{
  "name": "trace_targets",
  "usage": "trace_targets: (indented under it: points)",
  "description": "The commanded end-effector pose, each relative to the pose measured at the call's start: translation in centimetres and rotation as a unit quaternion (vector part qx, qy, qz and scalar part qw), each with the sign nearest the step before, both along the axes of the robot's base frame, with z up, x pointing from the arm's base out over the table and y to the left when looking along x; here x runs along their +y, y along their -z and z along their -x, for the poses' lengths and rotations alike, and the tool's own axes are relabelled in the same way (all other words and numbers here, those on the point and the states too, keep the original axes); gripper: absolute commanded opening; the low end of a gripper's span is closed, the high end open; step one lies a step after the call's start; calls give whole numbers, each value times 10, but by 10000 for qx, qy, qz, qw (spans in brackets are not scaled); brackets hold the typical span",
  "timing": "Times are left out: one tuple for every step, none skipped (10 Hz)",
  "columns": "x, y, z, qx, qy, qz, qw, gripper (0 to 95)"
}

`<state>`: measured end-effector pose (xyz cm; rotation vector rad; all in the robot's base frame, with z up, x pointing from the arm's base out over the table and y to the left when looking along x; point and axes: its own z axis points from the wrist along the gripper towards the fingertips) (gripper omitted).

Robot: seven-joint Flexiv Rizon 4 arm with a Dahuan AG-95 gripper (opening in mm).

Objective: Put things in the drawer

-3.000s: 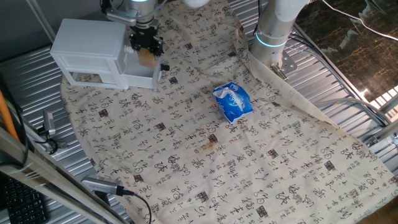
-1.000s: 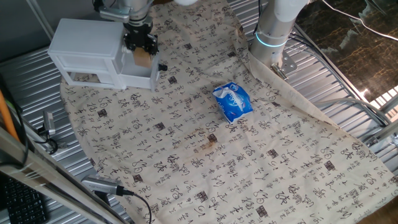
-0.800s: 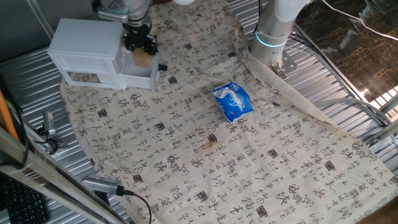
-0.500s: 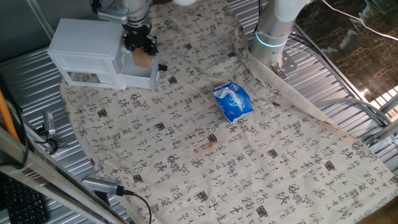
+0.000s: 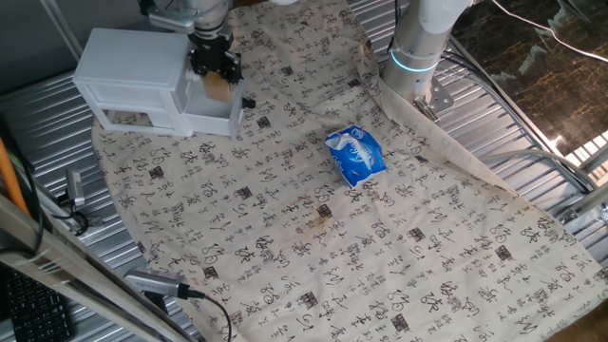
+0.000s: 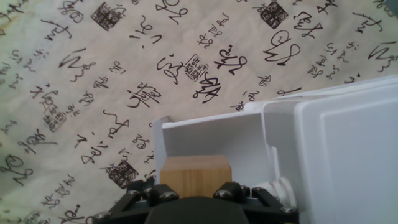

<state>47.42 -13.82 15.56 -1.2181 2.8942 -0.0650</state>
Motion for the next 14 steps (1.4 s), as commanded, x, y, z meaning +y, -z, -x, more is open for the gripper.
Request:
trace_targets:
  points:
    - [1, -5, 1, -135, 553, -17, 9984, 0]
    - [-1, -6, 2, -282, 1072, -51, 9938, 0]
    - [-3, -7, 2, -355, 1612, -110, 9862, 0]
    - [-4, -7, 2, -386, 2103, -133, 9768, 0]
    - [-7, -5, 2, -356, 2770, -254, 9599, 0]
    - [-9, -4, 1, -334, 3107, -339, 9493, 0]
    - [-17, 2, -2, -308, 3634, -439, 9301, 0]
    - [-21, 5, -4, -304, 3820, -464, 9225, 0]
    - [-29, 8, -5, -291, 4097, -525, 9102, 0]
    - [-33, 6, -7, -271, 4252, -552, 9030, 0]
    - [-36, 2, -10, -223, 4387, -625, 8962, 0]
    - [-36, -2, -15, -189, 4514, -671, 8896, 0]
    - [-34, -3, -17, -160, 4584, -702, 8858, 0]
    - [-33, -4, -19, -162, 4586, -694, 8858, 0]
